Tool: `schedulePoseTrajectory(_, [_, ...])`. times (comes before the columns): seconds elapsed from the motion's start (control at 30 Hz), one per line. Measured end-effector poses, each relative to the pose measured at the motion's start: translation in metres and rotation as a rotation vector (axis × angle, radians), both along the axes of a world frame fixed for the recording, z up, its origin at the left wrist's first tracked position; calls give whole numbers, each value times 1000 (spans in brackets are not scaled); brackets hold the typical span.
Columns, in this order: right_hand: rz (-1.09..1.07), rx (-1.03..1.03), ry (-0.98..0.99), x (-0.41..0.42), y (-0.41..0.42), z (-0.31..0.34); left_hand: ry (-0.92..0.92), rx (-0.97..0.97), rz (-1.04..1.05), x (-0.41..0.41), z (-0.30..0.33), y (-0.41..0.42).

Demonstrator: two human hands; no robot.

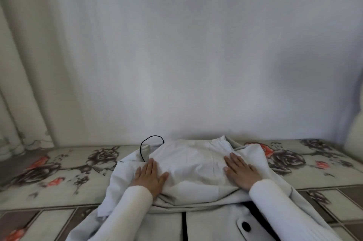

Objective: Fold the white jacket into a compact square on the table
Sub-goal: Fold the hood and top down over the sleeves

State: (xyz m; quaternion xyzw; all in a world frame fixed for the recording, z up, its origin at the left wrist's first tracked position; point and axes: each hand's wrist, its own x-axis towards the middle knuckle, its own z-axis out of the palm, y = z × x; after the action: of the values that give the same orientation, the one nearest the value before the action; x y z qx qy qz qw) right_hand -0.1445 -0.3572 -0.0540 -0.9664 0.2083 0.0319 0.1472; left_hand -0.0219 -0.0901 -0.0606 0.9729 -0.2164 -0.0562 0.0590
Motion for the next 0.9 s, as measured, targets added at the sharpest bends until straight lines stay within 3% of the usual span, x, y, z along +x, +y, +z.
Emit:
schedulePoseTrajectory(0.2, [-24, -5, 16, -14, -15, 25, 74, -65, 81, 4, 24, 27])
schedulePoseTrajectory(0.33, [0, -5, -4, -8, -15, 62, 12, -35, -25, 16, 57, 27])
schedulePoseTrajectory(0.5, [108, -45, -31, 19, -12, 103, 63, 17, -171, 29, 104, 3])
schedulePoseTrajectory(0.63, [171, -40, 19, 50, -4, 106, 102, 110, -231, 34, 114, -26])
schedulePoseTrajectory(0.9, [240, -258, 111, 89, -3, 78, 114, 311, -211, 54, 93, -52])
